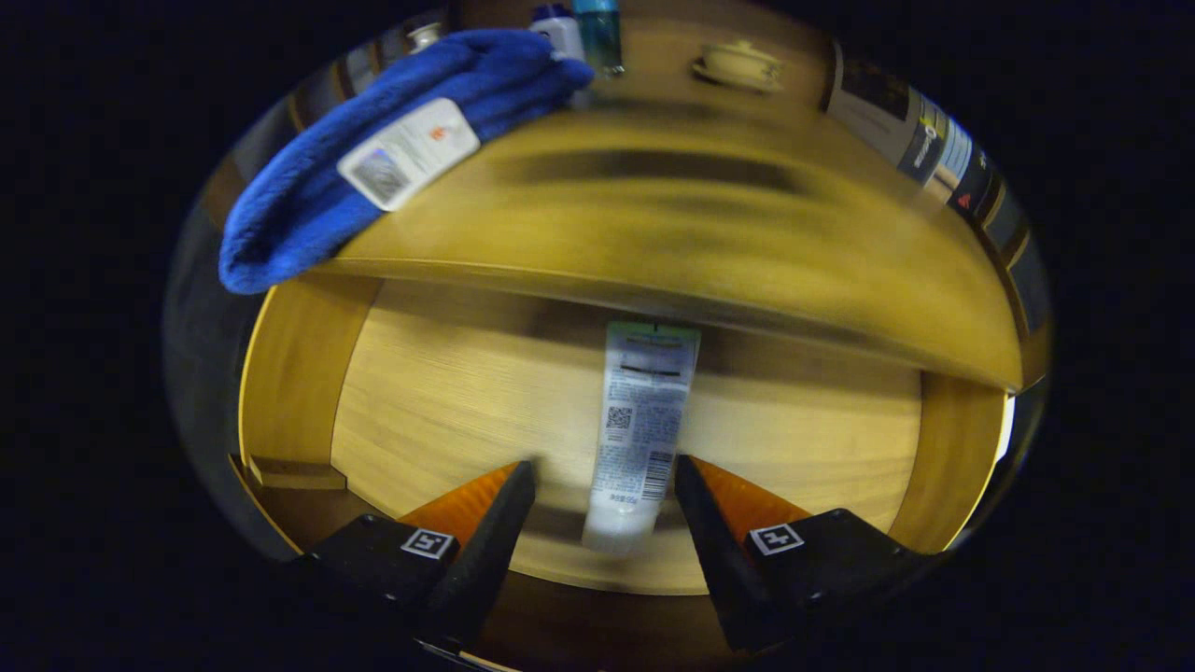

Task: Pull open the drawer, take out the items inside it, and place them on the countertop above the cabinet.

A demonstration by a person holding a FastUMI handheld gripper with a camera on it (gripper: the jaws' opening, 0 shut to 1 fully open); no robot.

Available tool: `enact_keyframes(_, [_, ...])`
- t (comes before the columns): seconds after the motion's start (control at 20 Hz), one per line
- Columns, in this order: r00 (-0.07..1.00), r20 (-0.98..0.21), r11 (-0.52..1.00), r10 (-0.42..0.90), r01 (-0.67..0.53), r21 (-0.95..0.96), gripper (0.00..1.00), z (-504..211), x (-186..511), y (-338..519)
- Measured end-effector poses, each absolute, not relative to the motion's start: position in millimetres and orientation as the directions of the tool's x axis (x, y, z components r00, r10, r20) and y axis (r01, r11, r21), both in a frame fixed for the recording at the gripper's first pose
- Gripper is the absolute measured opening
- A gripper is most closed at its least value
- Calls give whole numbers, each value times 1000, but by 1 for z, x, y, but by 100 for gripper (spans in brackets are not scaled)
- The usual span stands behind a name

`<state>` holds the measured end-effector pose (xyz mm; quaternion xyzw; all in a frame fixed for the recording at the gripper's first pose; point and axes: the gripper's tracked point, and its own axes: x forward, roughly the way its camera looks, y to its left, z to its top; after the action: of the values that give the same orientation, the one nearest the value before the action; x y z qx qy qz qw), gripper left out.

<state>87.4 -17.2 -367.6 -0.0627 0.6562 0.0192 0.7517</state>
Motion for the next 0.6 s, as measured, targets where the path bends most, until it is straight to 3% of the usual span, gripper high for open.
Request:
enact_keyframes(0.05, [117, -991, 992, -70, -99, -82, 98, -371, 87, -20])
enact_keyframes(0.3, [138, -985, 988, -103, -102, -118, 73, -358, 91, -22])
enact_keyframes(0.35, [160, -982, 989, -98, -92, -113, 52, -361, 104, -17])
enact_keyframes(0.6, [227, -972, 990, -60, -109, -87, 47, -336, 113, -15])
